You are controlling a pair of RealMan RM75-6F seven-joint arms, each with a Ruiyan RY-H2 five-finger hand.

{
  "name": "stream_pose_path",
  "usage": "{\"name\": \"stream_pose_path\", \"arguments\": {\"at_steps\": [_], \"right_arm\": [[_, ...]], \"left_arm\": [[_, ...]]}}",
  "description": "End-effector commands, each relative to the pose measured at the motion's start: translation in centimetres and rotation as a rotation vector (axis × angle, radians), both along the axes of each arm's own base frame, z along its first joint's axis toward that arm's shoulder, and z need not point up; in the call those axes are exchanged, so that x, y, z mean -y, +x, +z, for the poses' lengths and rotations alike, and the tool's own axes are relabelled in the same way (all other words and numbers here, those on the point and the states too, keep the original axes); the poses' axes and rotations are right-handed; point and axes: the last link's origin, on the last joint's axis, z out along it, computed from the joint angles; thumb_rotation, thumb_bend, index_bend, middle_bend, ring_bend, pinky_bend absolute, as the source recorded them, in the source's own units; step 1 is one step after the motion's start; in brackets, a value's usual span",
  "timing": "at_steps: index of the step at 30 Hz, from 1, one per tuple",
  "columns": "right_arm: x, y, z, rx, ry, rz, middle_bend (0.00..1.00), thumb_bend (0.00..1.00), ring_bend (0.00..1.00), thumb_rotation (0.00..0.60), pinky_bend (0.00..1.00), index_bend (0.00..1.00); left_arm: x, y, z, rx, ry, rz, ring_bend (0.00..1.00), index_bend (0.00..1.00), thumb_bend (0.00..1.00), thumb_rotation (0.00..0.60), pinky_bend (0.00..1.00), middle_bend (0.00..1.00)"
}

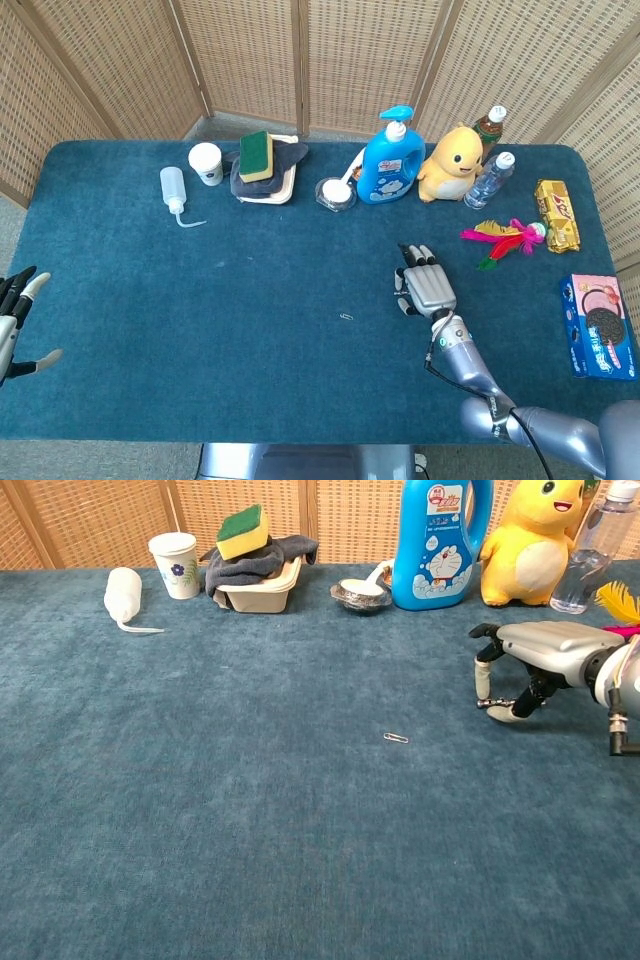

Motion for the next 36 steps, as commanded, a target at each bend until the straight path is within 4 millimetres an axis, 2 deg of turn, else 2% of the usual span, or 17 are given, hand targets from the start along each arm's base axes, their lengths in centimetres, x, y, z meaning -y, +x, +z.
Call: {"name": "stream_pose_path", "arguments": {"at_steps": [1,10,22,29,36], "right_arm": [[0.0,-0.06,-0.02,-0.004,-0.001,0.0,0.0,0.37,0.0,0.6,0.0,0.5],[0.0,-0.31,-0.18,-0.02,-0.009,0.003,0.0,0.37,0.0,0.6,0.0,0.5],[-0.04,-0.45,-0.45,-0.02,-0.016,0.008,0.0,0.4,0.0,0.6,0.0,0.55],[0.0,-0.72,-0.67,-0.035,-0.019,0.006,0.0,0.47,0.0,0.6,0.0,0.58],[-0.17,-0.4,-0.42,-0.02,-0.025,0.017,0.0,0.49,0.0,0.6,0.0,0.59]], "left_arm": [[0.0,0.0,-0.03,0.0,-0.002,0.0,0.0,0.0,0.22,0.6,0.0,0.0],[0.01,0.03,-0.01,0.003,-0.002,0.0,0.0,0.0,0.22,0.6,0.0,0.0],[0.06,0.05,-0.07,0.002,-0.005,0.002,0.0,0.0,0.22,0.6,0.0,0.0],[0.07,0.05,-0.09,0.003,-0.007,0.002,0.0,0.0,0.22,0.6,0.0,0.0],[0.09,0.05,-0.09,0.001,-0.007,0.002,0.0,0.0,0.22,0.6,0.0,0.0]]}}
